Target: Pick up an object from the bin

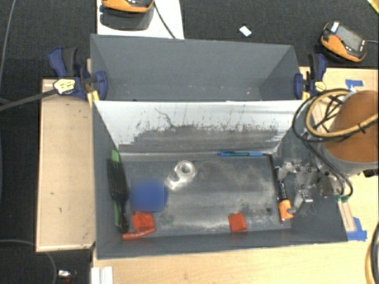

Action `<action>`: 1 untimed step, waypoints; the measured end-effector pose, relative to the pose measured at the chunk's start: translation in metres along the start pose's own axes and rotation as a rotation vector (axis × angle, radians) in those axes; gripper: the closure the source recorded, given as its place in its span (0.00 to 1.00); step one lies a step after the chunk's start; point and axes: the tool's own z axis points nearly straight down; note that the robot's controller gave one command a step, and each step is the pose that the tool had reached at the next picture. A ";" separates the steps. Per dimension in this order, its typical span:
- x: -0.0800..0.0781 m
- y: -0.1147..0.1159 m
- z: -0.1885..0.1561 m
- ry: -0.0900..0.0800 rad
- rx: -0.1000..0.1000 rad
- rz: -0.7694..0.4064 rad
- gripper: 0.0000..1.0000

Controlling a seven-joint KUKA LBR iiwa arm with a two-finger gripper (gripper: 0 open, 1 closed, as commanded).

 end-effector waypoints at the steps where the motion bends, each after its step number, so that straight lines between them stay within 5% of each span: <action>1: -0.002 0.001 -0.004 -0.008 0.002 -0.006 0.00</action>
Offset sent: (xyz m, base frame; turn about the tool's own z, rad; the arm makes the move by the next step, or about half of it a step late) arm 0.0255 -0.0170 -0.0681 -0.5030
